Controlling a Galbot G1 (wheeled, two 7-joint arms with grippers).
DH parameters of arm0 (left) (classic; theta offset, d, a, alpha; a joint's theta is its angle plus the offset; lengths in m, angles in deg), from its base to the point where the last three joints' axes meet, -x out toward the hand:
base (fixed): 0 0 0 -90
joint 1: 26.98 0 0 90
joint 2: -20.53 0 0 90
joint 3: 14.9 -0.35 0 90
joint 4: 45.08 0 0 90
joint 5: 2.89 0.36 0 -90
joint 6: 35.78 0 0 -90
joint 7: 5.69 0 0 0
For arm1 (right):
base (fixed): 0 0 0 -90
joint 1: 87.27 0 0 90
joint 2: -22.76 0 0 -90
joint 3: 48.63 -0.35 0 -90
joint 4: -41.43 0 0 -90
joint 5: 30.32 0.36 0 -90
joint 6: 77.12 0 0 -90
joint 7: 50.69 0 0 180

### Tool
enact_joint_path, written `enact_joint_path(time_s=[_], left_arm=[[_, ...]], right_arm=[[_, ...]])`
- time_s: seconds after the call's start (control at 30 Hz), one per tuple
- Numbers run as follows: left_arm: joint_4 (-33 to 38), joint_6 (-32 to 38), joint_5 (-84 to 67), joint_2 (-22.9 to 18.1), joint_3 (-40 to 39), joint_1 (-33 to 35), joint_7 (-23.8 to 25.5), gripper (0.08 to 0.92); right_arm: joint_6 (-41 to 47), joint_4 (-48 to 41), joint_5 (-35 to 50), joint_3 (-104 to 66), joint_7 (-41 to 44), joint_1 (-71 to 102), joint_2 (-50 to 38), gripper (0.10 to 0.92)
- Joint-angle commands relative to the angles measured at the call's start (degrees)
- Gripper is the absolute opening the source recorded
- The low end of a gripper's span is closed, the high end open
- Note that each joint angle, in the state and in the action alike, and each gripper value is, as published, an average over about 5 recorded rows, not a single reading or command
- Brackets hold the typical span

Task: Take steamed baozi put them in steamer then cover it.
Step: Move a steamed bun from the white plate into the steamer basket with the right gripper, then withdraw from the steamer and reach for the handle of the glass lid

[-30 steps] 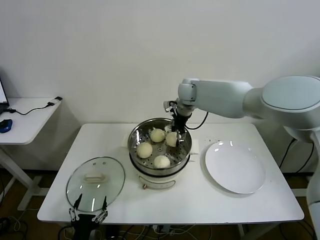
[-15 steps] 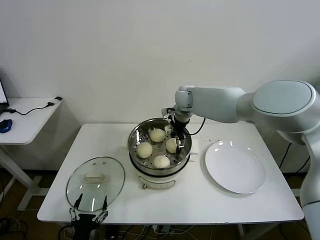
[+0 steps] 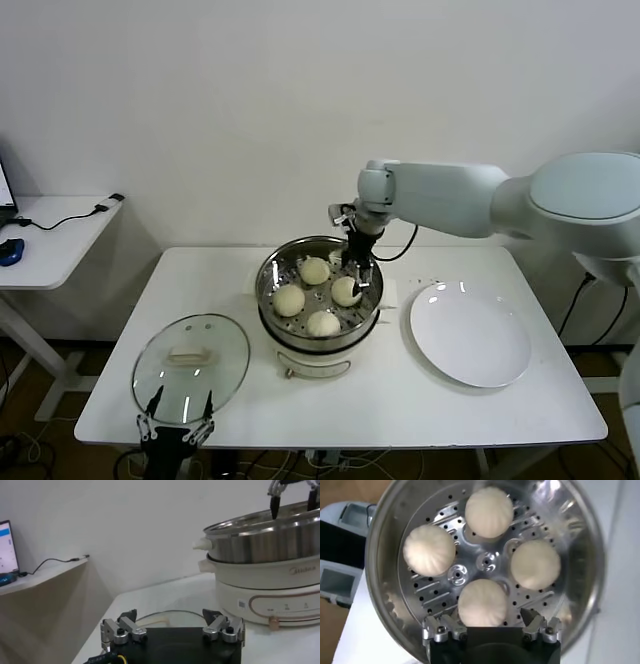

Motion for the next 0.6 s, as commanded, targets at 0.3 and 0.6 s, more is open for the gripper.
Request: enact_joint_path(time_s=[0.3,0.6], left_arm=[[1.3,-0.8,2.8,-0.7,-1.0,-0.8,-0.4,0.823],[1.9,-1.3,4.7,-0.9,-0.9,-0.6,-1.7,0.823]], right_arm=[[-22.3,18.1,7.8,-16.9,-27.1,4.0,-31.8,0.823],[-25.0,28.2,3.6,-53.6,-43.7,40.6,-45.7,0.823]])
